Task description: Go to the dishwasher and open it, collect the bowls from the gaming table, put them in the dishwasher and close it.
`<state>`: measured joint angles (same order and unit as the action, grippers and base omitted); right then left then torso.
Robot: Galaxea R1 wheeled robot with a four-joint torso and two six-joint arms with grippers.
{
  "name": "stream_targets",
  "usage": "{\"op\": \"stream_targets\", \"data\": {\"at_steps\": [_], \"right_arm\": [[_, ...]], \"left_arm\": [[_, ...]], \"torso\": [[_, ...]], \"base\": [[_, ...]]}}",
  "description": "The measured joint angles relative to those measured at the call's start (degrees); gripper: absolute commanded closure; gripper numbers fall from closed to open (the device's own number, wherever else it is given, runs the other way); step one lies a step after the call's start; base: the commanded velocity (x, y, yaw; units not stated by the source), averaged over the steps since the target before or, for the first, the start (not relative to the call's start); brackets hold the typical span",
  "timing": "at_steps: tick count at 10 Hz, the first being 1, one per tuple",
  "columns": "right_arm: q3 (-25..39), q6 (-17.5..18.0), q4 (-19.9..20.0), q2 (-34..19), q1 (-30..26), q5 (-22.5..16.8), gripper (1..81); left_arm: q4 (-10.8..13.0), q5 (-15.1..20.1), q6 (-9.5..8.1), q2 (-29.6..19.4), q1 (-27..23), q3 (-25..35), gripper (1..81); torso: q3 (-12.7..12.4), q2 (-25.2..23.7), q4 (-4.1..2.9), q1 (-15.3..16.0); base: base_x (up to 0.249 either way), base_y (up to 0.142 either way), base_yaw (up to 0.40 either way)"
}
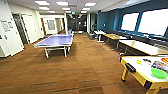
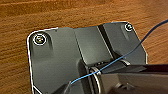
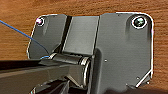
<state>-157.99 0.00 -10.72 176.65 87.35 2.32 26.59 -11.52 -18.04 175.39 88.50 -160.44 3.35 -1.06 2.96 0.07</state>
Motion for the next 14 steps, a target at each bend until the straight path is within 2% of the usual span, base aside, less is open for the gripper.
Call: {"op": "stream_targets", "data": {"at_steps": [8,14], "right_arm": [[0.0,0.0,0.0,0.0,0.4,-0.3,1.0],[0.0,0.0,0.0,0.0,0.1,-0.1,1.0]], "left_arm": [[0.0,0.2,0.00,0.0,0.4,0.0,1.0],[0.1,1.4,0.02,-0.2,1.1,0.3,1.0]], "torso": [[0.0,0.0,0.00,-0.1],[0.0,0.0,0.00,-0.1]], "base": [[0.000,0.000,-0.018],[0.000,0.000,-0.353]]}}
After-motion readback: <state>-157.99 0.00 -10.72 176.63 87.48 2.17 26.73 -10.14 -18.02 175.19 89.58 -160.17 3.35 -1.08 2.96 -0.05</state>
